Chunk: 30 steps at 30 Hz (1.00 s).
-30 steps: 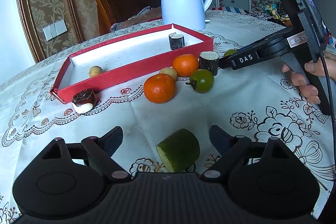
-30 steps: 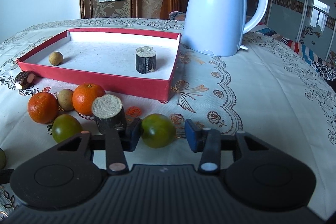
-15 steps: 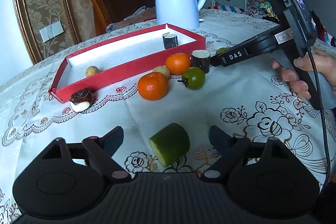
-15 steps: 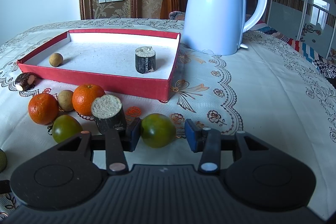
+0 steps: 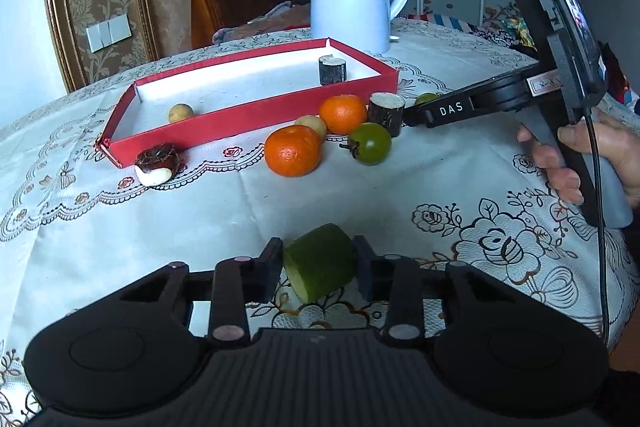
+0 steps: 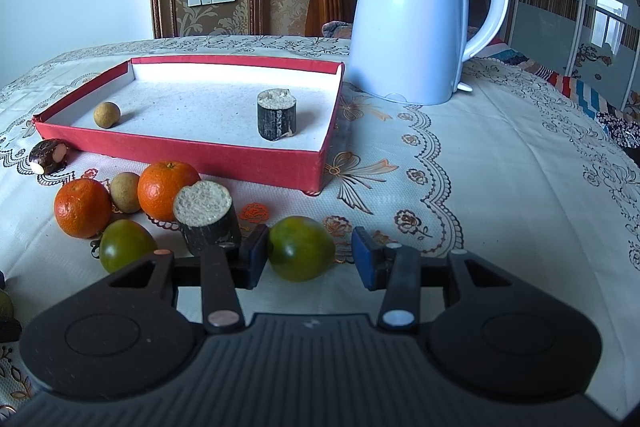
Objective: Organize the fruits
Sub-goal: 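Carry the cucumber chunk and green fruit into the red tray with both grippers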
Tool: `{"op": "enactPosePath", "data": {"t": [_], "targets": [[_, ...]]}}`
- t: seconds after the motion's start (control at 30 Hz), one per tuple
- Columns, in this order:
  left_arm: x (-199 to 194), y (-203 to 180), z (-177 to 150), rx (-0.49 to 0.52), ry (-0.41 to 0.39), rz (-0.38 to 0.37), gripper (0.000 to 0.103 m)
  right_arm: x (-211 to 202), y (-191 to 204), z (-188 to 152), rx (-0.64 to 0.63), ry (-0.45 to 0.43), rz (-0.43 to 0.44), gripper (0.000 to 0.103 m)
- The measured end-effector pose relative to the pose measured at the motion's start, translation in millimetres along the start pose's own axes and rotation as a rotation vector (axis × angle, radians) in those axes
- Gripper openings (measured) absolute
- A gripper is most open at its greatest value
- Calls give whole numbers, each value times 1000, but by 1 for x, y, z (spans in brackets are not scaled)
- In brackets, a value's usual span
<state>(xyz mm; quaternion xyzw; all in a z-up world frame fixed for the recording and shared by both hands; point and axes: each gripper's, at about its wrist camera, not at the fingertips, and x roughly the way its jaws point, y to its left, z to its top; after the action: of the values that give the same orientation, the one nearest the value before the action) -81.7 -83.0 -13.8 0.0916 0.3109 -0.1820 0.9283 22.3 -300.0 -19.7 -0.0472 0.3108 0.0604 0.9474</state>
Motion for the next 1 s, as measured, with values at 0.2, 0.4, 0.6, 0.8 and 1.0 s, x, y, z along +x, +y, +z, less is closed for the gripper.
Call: {"op": "enactPosePath", "data": {"t": [0.2,0.4,0.6,0.8,1.0], "targets": [[2,4,6,-56,6,11,36,-1,0,0,0,-5,2,31],[5,11,16,-93,12,8,36,-1,-1,0,9,-10,-5,31],[3,12,31,-87,-8,14,36,-3,-8,-1,55,-27,-13,31],[12,18,44,-120,-17,32,36,-4,-10,-2,72,-32,-25,31],[21,29,63,-153,-41,66,36,-12,-10,-1,80,-84,-59,31]]}}
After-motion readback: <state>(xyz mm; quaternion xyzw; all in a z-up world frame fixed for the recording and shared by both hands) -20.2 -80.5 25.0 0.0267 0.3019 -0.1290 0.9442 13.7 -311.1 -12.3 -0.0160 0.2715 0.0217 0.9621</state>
